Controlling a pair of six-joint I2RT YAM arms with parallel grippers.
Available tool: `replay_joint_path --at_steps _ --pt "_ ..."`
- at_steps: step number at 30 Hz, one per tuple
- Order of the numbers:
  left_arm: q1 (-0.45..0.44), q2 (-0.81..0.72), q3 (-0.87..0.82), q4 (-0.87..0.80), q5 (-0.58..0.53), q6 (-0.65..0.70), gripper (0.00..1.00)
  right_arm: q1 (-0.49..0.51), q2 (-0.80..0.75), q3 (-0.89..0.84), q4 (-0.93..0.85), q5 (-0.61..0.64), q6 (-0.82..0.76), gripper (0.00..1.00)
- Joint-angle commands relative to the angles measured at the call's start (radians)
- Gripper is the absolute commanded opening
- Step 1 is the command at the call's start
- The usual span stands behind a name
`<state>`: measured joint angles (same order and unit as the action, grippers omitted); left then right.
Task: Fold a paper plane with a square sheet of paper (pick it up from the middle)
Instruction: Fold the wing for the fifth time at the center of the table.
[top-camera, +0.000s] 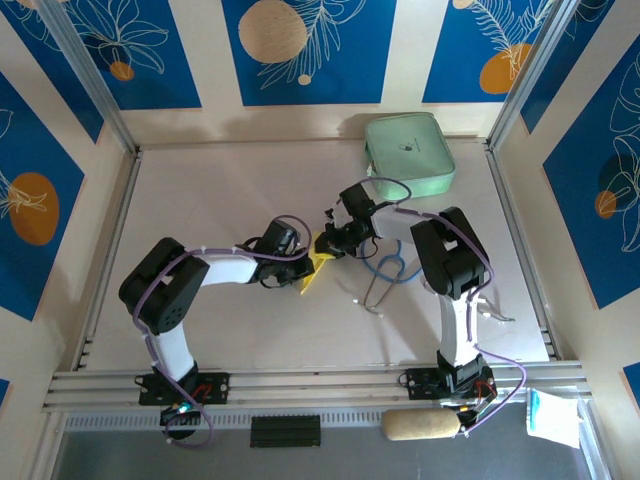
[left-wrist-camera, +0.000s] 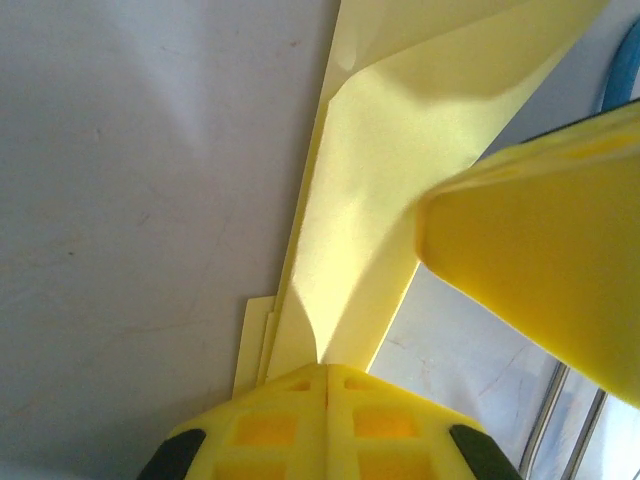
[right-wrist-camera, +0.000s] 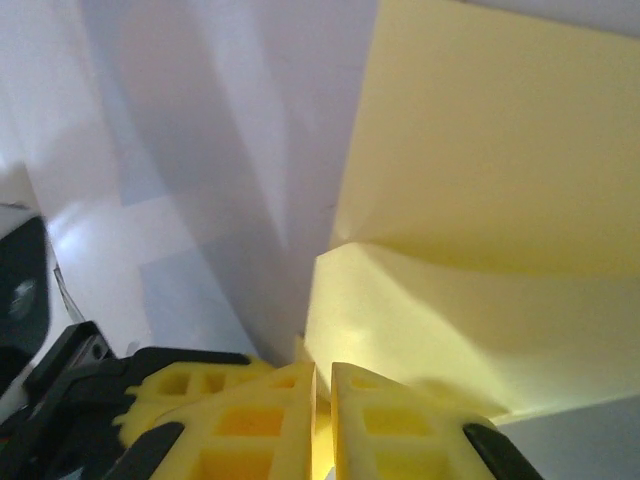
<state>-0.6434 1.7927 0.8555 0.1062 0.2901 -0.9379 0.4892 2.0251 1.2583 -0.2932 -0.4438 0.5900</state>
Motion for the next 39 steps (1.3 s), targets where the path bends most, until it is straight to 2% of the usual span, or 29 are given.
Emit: replay_joint_path --at_steps 1,7,16,28,34,39 --pt "0.007 0.020 -0.023 -0.091 -0.032 0.001 0.00 0.013 -0.010 -0.031 0.006 0.000 -0.009 0.14" --pt "0.008 0.023 -0.022 -0.113 -0.030 -0.001 0.00 0.003 0.050 -0.018 -0.010 0.030 0.015 0.12" --pt "0.008 0.023 -0.069 -0.125 -0.016 -0.004 0.00 -0.110 0.111 0.059 -0.048 0.047 0.058 0.11" --pt "0.007 0.023 -0.089 -0.111 0.001 -0.009 0.00 -0.250 0.159 0.116 -0.031 0.008 0.085 0.10" --pt "0.007 0.016 -0.058 -0.127 0.009 0.006 0.00 -0.289 0.133 0.157 -0.037 0.010 0.061 0.10" --pt "0.009 -0.015 0.016 -0.147 0.033 0.042 0.00 -0.281 0.039 0.158 -0.061 0.047 0.035 0.11"
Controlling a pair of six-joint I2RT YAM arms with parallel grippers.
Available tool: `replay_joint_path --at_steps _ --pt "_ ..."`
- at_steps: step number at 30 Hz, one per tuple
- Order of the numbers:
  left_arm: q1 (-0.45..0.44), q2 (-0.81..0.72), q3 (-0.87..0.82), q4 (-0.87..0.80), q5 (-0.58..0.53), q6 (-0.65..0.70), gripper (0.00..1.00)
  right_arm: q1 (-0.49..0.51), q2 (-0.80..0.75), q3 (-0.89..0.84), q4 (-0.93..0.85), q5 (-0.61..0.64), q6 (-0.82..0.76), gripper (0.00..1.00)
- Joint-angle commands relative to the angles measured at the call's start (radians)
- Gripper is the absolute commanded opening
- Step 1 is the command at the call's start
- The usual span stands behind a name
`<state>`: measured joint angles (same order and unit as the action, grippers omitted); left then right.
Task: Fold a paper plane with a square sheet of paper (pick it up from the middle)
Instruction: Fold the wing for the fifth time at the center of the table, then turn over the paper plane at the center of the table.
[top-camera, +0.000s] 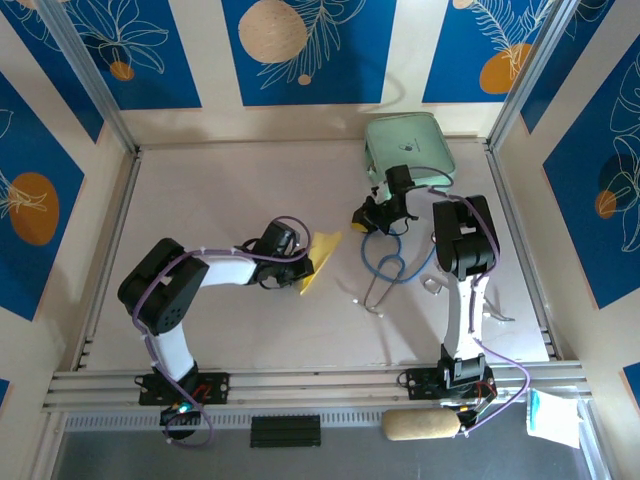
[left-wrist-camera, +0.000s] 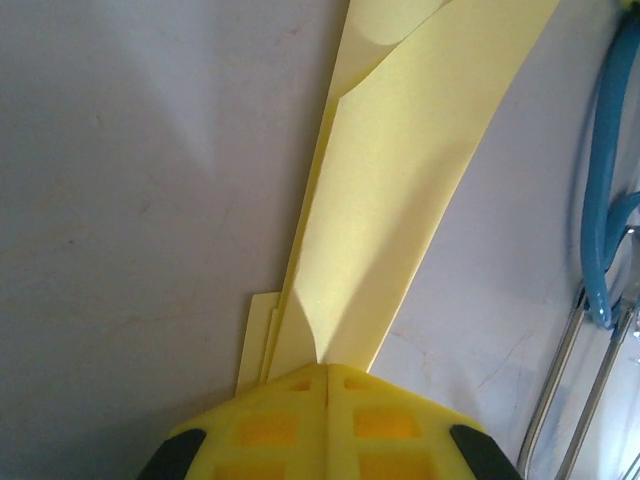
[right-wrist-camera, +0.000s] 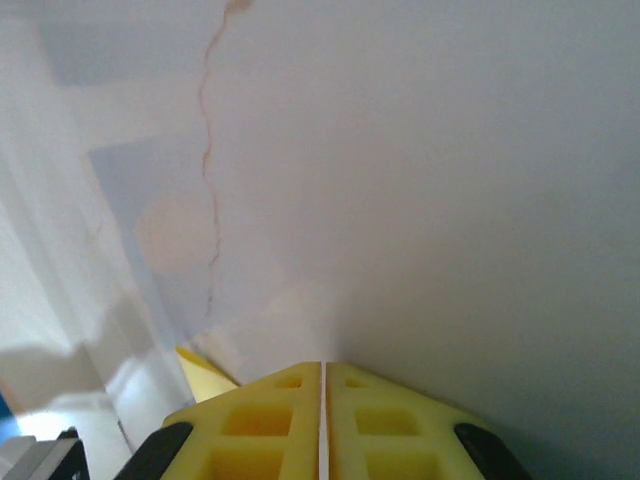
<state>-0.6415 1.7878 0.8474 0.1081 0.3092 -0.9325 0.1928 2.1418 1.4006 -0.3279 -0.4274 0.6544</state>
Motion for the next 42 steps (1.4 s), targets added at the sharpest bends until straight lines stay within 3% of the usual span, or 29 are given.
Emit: replay_joint_path --at_steps 1,6,11,21,34,42 --pt "0.006 -0.021 0.044 -0.158 0.015 0.042 0.00 0.023 -0.104 0.009 -0.032 0.044 -0.031 0.11" --pt "0.014 -0.138 0.128 -0.211 -0.020 0.080 0.22 0.091 -0.230 -0.043 -0.125 0.187 -0.039 0.24" --pt "0.059 -0.288 0.096 -0.310 -0.148 0.120 0.51 0.182 -0.294 -0.065 -0.234 0.335 -0.015 0.38" --pt "0.213 -0.597 -0.078 -0.479 -0.424 0.203 0.99 0.412 -0.245 0.027 -0.421 0.527 0.113 0.51" --pt "0.272 -0.649 -0.142 -0.476 -0.379 0.214 1.00 0.490 -0.080 0.189 -0.538 0.660 0.249 0.53" --pt "0.273 -0.630 -0.138 -0.471 -0.369 0.217 0.99 0.486 -0.091 0.169 -0.553 0.659 0.275 0.40"
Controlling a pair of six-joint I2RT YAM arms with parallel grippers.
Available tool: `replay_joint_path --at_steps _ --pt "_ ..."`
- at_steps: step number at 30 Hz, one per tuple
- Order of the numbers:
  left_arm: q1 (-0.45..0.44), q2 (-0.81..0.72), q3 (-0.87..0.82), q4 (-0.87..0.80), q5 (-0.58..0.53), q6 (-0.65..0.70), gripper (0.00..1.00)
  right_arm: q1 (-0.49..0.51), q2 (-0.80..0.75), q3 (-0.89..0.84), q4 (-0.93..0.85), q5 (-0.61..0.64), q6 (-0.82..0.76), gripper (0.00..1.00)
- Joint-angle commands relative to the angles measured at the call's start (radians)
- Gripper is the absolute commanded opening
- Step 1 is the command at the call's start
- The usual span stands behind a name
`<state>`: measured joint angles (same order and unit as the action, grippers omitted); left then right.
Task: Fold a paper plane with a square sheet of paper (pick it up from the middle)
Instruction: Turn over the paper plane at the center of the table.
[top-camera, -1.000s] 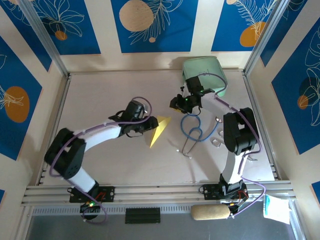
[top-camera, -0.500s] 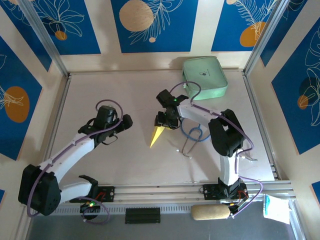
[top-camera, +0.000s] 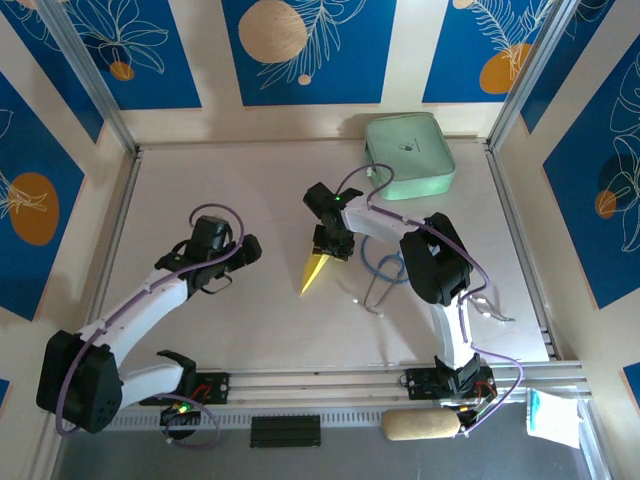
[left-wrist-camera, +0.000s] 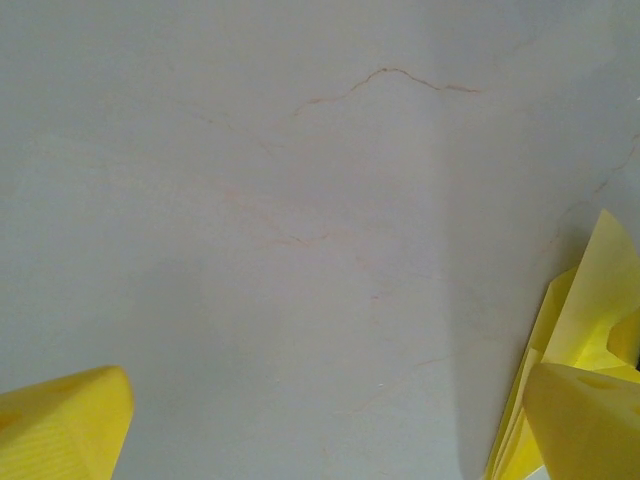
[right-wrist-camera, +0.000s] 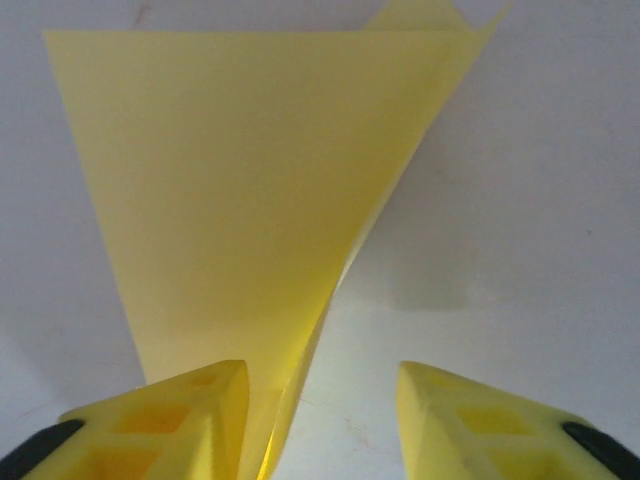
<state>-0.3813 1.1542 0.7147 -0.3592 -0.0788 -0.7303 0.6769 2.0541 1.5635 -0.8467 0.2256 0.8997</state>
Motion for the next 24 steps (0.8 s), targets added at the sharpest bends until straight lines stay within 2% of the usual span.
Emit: replay_joint_path --at_steps 1,10,16,19,24 --pt "0.015 0.004 -0.005 -0.003 0.019 0.015 0.99 0.000 -0.009 0.000 -0.026 -0.008 0.030 0.34" --pt "0.031 -0.006 -0.006 -0.026 0.026 0.019 0.99 -0.034 -0.050 -0.041 0.047 -0.094 0.029 0.06" --pt "0.079 -0.044 -0.001 -0.071 0.042 0.031 0.99 -0.031 -0.097 -0.019 0.116 -0.157 -0.066 0.01" --pt "0.119 -0.067 -0.010 -0.088 0.059 0.029 0.99 -0.027 -0.115 0.003 0.191 -0.272 -0.154 0.01" --pt "0.165 -0.102 -0.042 -0.062 0.118 0.003 0.98 -0.037 -0.098 -0.062 0.440 -0.565 -0.233 0.01"
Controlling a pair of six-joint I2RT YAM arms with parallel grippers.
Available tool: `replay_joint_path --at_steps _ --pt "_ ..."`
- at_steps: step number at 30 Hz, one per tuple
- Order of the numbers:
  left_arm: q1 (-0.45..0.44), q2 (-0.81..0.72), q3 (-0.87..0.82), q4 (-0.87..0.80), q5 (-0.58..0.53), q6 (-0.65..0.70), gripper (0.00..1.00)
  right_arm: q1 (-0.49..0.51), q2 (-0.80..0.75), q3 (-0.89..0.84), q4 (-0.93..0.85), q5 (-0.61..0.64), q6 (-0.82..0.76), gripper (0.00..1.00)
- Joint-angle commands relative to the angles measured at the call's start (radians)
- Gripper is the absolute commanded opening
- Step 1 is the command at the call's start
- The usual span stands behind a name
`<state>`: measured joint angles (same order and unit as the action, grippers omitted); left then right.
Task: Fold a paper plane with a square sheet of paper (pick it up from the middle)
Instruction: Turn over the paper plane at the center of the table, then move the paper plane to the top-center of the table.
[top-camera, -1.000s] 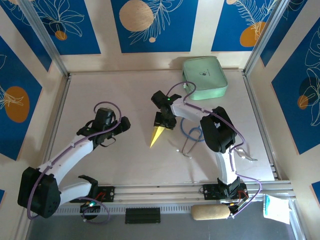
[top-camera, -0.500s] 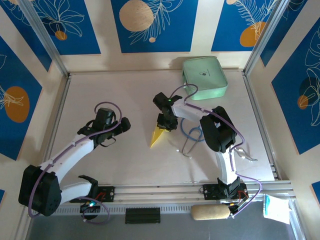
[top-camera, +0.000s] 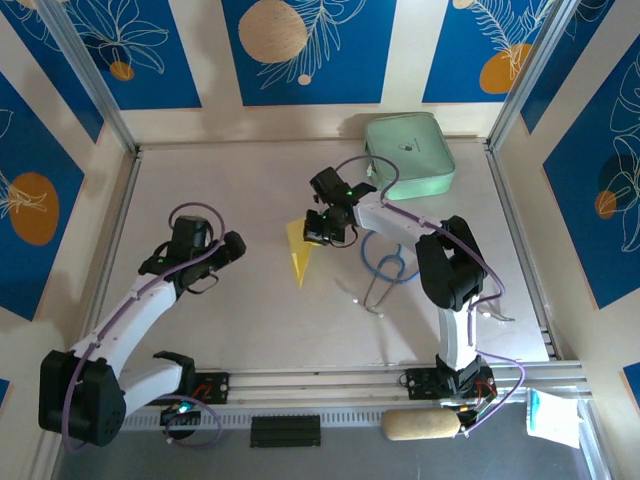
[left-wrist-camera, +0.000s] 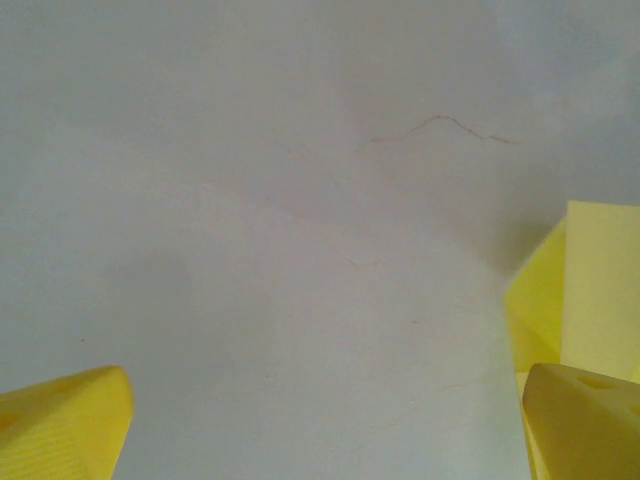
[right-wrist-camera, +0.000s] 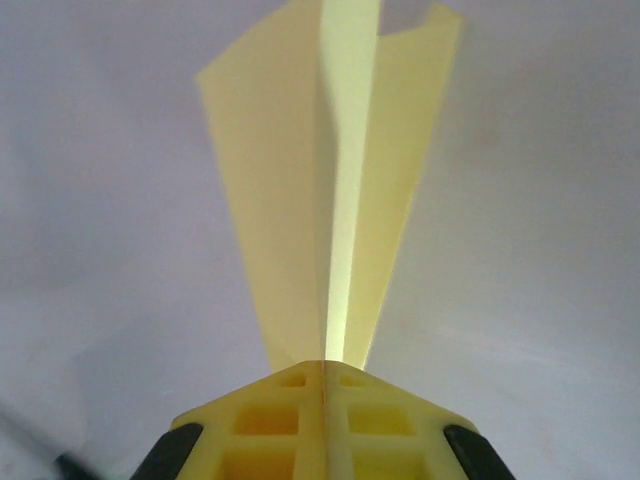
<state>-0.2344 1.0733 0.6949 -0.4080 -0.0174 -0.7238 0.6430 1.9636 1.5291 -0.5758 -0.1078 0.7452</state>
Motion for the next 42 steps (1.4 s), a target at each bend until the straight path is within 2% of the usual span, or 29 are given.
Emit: replay_joint_path --at_steps 1,3,7,12,19,23,29,42 --pt "0.020 -0.022 -0.029 0.008 0.081 -0.006 0.96 -0.006 0.004 -0.048 0.215 -0.281 -0.075 0.02" --pt "0.021 -0.024 -0.034 0.034 0.123 -0.012 0.93 -0.009 0.035 -0.067 0.277 -0.368 -0.072 0.02" --pt "0.019 -0.003 -0.073 0.132 0.239 -0.058 0.83 -0.017 0.083 -0.116 0.390 -0.459 -0.040 0.03" --pt "0.011 0.054 -0.120 0.264 0.360 -0.135 0.67 -0.029 0.122 -0.168 0.434 -0.467 -0.040 0.04" --pt "-0.066 0.129 -0.130 0.344 0.384 -0.207 0.51 -0.053 0.141 -0.245 0.469 -0.462 -0.035 0.05" --pt "-0.127 0.183 -0.108 0.363 0.374 -0.223 0.46 -0.067 0.143 -0.273 0.469 -0.448 -0.039 0.07" --pt "-0.201 0.292 -0.041 0.371 0.364 -0.212 0.46 -0.079 0.151 -0.283 0.442 -0.415 -0.041 0.12" --pt "-0.253 0.398 0.054 0.398 0.375 -0.200 0.40 -0.085 0.162 -0.284 0.422 -0.399 -0.044 0.12"
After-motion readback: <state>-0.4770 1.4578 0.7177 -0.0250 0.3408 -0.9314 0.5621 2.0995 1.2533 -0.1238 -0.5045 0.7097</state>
